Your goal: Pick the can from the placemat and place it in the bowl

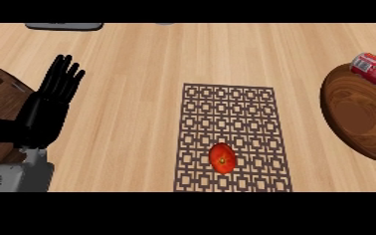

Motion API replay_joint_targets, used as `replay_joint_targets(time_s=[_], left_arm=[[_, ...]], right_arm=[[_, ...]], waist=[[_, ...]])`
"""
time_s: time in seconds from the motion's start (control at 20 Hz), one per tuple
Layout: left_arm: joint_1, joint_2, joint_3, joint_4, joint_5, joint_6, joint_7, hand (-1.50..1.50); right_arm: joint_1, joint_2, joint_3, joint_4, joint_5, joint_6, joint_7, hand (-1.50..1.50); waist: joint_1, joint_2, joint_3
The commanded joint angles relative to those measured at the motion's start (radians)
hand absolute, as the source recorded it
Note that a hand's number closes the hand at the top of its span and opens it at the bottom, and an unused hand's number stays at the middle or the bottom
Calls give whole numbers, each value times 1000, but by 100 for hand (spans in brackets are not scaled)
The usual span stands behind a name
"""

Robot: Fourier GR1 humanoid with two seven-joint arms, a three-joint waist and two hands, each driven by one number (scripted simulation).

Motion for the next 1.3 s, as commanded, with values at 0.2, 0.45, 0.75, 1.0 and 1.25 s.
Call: replay_joint_targets(time_s=[0.2, 0.45, 0.75, 1.0, 1.25], left_arm=[[-23, -26, -7, 37, -24, 4, -22, 0], [-32, 7, 21, -10, 15, -13, 42, 0], [5, -27, -8, -29, -27, 17, 16, 0], [0, 10, 29, -17, 5, -28, 16, 0], [-21, -17, 14, 13, -10, -21, 9, 0]], right_arm=[[-178, 186, 103, 327, 133, 24, 96, 150], [-265, 197, 98, 501, 144, 111, -140, -150], [-317, 202, -78, 596, -41, 246, -240, -150], [-387, 138, -246, 720, -200, 374, -177, -150], [-376, 10, -282, 804, -205, 410, -180, -150]], waist=[[10, 7, 0], [19, 8, 3], [9, 5, 4], [8, 8, 3], [7, 15, 4]])
